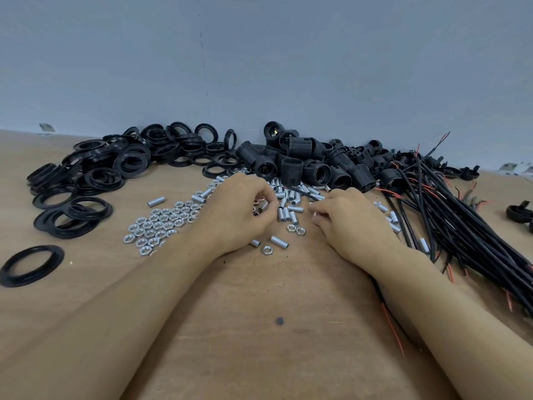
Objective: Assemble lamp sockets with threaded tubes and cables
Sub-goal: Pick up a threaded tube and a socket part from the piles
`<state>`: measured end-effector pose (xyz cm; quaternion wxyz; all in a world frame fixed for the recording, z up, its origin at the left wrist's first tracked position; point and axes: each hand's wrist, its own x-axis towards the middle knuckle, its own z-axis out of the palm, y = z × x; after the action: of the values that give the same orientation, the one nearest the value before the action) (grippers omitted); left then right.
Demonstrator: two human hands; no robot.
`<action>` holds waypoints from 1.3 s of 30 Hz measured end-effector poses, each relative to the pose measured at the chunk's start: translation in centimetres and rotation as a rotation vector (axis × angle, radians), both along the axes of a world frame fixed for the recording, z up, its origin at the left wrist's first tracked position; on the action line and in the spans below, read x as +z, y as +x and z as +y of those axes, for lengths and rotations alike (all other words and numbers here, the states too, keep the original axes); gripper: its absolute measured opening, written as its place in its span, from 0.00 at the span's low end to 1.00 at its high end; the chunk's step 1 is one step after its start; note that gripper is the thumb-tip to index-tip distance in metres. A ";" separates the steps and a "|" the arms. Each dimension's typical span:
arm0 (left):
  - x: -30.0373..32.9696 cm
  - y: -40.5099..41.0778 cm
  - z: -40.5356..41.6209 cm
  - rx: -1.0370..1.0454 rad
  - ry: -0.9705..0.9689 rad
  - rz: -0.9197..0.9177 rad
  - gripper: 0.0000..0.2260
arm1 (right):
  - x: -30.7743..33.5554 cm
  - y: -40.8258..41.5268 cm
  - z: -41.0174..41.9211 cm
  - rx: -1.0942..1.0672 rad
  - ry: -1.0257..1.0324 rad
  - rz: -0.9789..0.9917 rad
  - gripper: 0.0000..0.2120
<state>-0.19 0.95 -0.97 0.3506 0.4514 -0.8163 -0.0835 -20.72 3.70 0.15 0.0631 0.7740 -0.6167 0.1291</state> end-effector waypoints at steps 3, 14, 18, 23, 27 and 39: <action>0.0 0.0 0.1 -0.021 0.028 0.081 0.04 | 0.0 -0.4 -0.1 -0.043 0.007 -0.112 0.08; 0.6 -0.8 0.7 -0.163 0.212 0.577 0.07 | 1.0 0.6 0.8 0.168 -0.007 -0.991 0.08; 0.9 -1.0 1.1 -0.289 0.287 0.745 0.06 | 1.5 0.9 1.3 0.246 0.048 -1.254 0.07; 1.1 -1.1 1.4 -0.311 0.345 0.822 0.06 | 1.5 1.1 1.6 0.302 0.005 -1.193 0.10; 1.4 -1.0 1.5 -0.327 0.386 0.871 0.06 | 1.4 1.5 1.7 0.336 0.026 -1.333 0.10; 0.9 -1.0 2.0 -0.300 0.163 0.700 0.09 | 1.4 1.7 1.7 0.200 0.372 -1.827 0.04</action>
<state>-1.18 2.91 -0.03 0.5549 0.2975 -0.6950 -0.3472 -18.97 5.35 1.58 -0.5819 0.4196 -0.3686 0.5911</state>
